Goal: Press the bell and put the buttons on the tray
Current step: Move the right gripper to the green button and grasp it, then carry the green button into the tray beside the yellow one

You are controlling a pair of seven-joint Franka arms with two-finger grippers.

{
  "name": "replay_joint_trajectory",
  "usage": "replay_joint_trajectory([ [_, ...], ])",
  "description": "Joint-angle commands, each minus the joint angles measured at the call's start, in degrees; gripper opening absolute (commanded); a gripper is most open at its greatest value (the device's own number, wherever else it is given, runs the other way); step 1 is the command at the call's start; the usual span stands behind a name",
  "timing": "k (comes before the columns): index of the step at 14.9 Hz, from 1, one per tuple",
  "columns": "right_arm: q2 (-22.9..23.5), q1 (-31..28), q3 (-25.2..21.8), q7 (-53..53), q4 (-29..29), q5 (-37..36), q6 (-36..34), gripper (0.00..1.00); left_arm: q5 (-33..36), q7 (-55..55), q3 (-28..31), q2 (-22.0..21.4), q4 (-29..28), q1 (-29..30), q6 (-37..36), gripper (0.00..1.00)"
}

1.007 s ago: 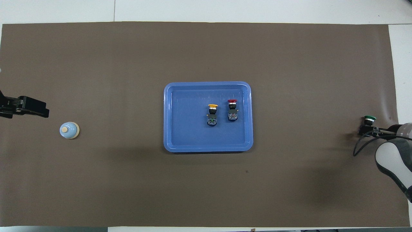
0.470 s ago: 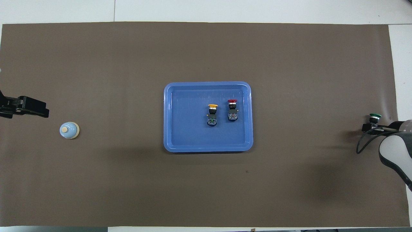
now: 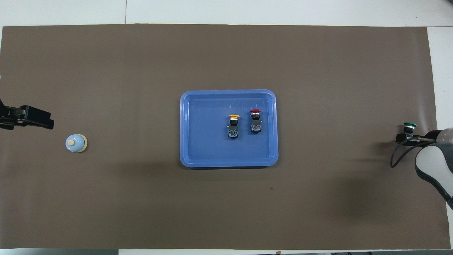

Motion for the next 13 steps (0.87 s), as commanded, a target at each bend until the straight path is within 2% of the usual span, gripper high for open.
replay_joint_trajectory([
  [1,0.6,6.2,0.4,7.0,7.7,1.1,-8.4,0.0,0.9,-0.7,0.0,-0.8,-0.1,-0.1,-1.0,1.0],
  [3,0.6,12.9,0.4,16.5,12.1,0.5,-13.4,0.0,0.9,-0.6,0.1,-0.7,-0.1,-0.1,-1.0,1.0],
  [6,3.1,24.8,0.2,32.1,20.2,-0.6,-20.3,0.0,0.9,-0.6,0.0,-0.7,-0.1,-0.1,-1.0,1.0],
  [9,4.1,36.0,0.3,42.7,23.6,-2.4,-21.6,0.0,0.9,-0.6,0.0,-0.7,-0.1,-0.1,-1.0,1.0],
  [13,5.8,45.0,0.3,48.9,26.5,-2.4,-22.2,0.0,0.9,-0.7,0.0,-0.7,-0.1,-0.1,-1.0,1.0],
])
